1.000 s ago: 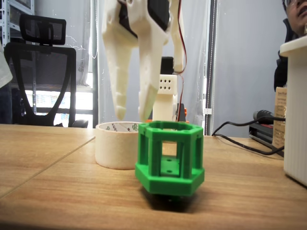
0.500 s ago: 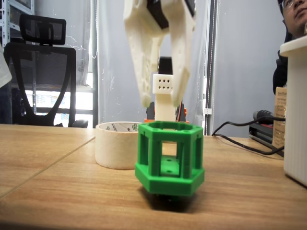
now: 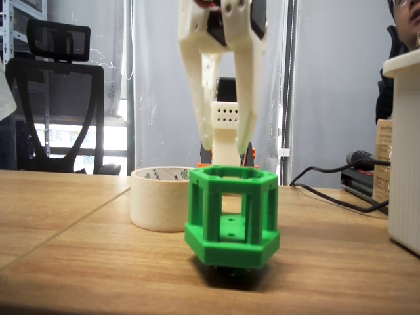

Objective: Grasp a component and put it in the bin.

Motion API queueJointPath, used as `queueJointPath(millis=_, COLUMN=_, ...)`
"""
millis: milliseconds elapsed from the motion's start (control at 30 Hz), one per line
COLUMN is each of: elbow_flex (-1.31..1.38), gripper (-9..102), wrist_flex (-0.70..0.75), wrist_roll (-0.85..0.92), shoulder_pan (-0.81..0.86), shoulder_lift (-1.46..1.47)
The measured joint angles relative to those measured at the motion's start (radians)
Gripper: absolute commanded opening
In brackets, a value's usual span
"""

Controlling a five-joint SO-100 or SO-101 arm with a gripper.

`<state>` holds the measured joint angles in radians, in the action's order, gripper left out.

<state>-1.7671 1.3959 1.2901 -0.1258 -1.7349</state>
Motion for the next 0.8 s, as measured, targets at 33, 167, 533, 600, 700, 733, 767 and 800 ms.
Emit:
queueJointPath(millis=33, elbow_flex=0.0, gripper=16, wrist_flex=0.0, wrist_roll=0.0, shoulder_pan=0.008, shoulder_lift=0.0)
queueJointPath(millis=167, elbow_flex=0.0, gripper=16, wrist_flex=0.0, wrist_roll=0.0, shoulder_pan=0.071, shoulder_lift=0.0)
queueJointPath(millis=533, elbow_flex=0.0, gripper=16, wrist_flex=0.0, wrist_roll=0.0, shoulder_pan=0.094, shoulder_lift=0.0)
queueJointPath(millis=600, elbow_flex=0.0, gripper=16, wrist_flex=0.0, wrist_roll=0.0, shoulder_pan=0.091, shoulder_lift=0.0)
queueJointPath(millis=700, elbow_flex=0.008, gripper=16, wrist_flex=0.0, wrist_roll=0.0, shoulder_pan=0.084, shoulder_lift=0.02)
queueJointPath(millis=733, elbow_flex=0.017, gripper=16, wrist_flex=0.0, wrist_roll=0.0, shoulder_pan=0.083, shoulder_lift=0.032)
queueJointPath(millis=767, elbow_flex=0.032, gripper=16, wrist_flex=0.0, wrist_roll=0.0, shoulder_pan=0.083, shoulder_lift=0.044)
queueJointPath(millis=800, elbow_flex=0.051, gripper=16, wrist_flex=0.0, wrist_roll=0.0, shoulder_pan=0.083, shoulder_lift=0.057)
